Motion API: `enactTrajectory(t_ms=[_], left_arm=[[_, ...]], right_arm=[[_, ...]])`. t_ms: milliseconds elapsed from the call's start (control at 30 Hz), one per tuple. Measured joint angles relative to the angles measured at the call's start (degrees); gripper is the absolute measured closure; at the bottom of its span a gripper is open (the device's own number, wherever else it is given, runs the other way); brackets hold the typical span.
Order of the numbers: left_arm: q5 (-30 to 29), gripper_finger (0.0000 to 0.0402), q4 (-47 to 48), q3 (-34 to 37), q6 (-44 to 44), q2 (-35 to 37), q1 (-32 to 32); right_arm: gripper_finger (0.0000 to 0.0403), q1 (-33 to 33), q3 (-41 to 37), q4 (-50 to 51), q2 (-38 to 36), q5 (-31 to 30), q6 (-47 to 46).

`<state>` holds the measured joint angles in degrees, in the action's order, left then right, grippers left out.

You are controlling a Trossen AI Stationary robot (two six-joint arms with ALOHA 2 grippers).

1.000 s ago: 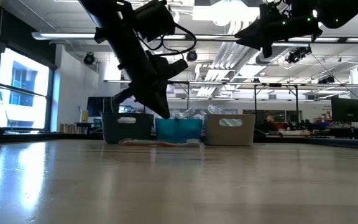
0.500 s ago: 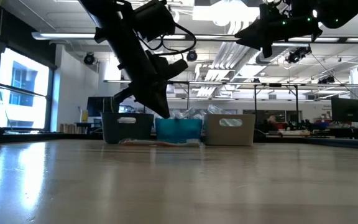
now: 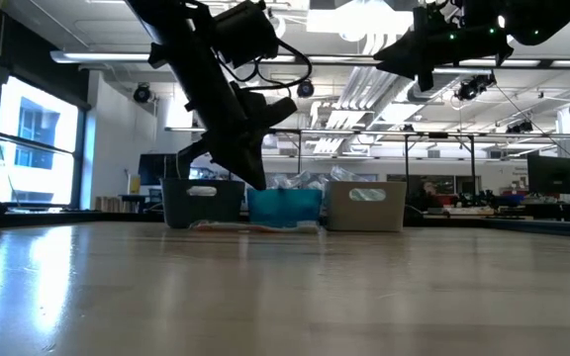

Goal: Pick & Place Toothbrushes
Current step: Put the orange toothbrush into the dark blue bin

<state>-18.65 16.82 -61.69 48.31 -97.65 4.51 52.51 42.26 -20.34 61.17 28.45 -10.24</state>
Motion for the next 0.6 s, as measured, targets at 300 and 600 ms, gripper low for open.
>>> enactTrajectory(t_ms=[300,600], left_arm=[[-1.4,0.0401,-0.1,0.0,0.2,0.0,0.0],[-2.3,0.0401,-0.4,0.0,2.6,-3.5,0.8]], right_arm=[[0.0267,0.0,0.0,0.0,0.0,0.0,0.0],[0.0267,0.0,0.0,0.0,0.0,0.0,0.2]])
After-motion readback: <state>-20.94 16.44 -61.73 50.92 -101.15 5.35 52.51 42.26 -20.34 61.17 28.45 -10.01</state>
